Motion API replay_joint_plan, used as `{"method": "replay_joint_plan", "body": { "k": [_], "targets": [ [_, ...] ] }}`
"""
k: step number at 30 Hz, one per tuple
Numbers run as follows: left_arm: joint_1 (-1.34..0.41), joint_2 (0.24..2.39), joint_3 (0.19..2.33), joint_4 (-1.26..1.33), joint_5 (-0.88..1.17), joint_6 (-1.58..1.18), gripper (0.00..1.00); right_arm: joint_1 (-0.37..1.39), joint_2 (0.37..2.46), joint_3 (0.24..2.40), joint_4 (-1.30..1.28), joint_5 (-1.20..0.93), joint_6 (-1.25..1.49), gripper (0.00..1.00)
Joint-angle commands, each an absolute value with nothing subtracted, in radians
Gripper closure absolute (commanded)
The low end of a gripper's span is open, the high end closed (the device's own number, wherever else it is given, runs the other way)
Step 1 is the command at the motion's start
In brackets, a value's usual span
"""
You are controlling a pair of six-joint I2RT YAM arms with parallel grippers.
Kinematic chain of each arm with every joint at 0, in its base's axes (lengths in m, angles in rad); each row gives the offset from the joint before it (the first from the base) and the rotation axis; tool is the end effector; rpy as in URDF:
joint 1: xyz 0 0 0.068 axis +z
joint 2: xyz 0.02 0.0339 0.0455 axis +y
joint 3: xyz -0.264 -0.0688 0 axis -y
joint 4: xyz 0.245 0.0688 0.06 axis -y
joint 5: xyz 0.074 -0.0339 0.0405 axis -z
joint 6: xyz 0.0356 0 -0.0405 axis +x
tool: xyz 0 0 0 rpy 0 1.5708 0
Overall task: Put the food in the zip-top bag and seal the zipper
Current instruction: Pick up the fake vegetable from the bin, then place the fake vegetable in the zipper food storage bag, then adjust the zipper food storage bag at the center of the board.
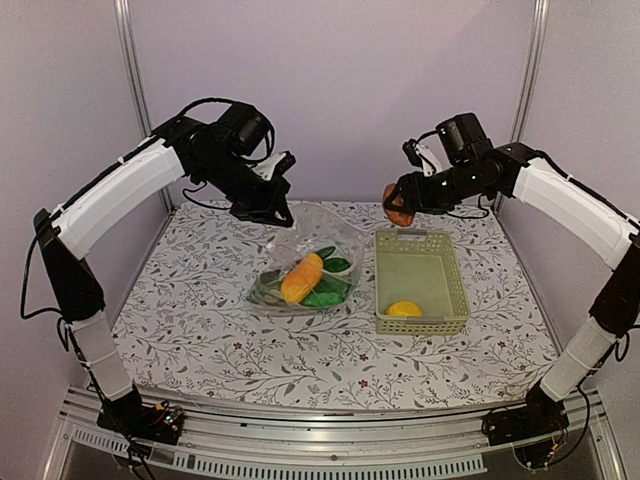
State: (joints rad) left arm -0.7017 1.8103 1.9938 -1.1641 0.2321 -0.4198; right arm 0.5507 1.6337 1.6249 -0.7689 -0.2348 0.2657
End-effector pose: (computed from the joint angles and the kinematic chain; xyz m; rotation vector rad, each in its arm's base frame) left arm 0.2796 -0.2471 0.3834 0.4700 2.6372 -0.6971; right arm 0.3020 0.1952 0.3586 -0.4621 2.3791 0.6644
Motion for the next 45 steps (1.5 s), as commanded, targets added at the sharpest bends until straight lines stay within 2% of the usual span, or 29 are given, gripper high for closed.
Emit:
{"method": "replay_joint_plan", "body": {
  "k": [1, 10, 16, 18, 22, 24, 30, 35, 45],
  "targets": [
    [-0.693, 1.781, 1.993, -1.160, 0.242, -0.421, 1.00, 0.639, 1.575, 1.725, -0.722, -0.254, 0.281, 0.69],
    [-0.691, 1.784, 1.998, -1.160, 0.231, -0.424, 1.00, 0.820, 1.659, 1.889, -0.691, -0.275, 0.241, 0.69],
    [-0.690, 1.781, 1.999, -1.154, 0.230, -0.429, 1.00, 0.898, 1.734, 1.912, -0.725, -0.225, 0.185, 0.66],
    [-0.691, 1.782, 2.001, -1.154, 0.232, -0.432, 1.00, 0.908, 1.751, 1.910, -0.739, -0.196, 0.178, 0.56],
    [-0.690, 1.782, 2.011, -1.155, 0.234, -0.434, 1.00, 0.911, 1.796, 1.950, -0.804, -0.170, 0.180, 0.20],
    [-0.690, 1.782, 2.014, -1.155, 0.234, -0.434, 1.00, 0.911, 1.808, 1.978, -0.823, -0.175, 0.180, 0.16],
    [-0.692, 1.783, 2.020, -1.157, 0.232, -0.434, 1.00, 0.916, 1.763, 1.975, -0.873, -0.222, 0.104, 0.19],
    [-0.688, 1.783, 2.020, -1.148, 0.252, -0.437, 1.00, 0.932, 1.702, 1.829, -0.875, -0.280, 0.035, 0.26],
    [-0.686, 1.781, 2.020, -1.147, 0.274, -0.440, 1.00, 1.030, 1.761, 1.828, -0.967, -0.185, -0.091, 0.38]
  ]
}}
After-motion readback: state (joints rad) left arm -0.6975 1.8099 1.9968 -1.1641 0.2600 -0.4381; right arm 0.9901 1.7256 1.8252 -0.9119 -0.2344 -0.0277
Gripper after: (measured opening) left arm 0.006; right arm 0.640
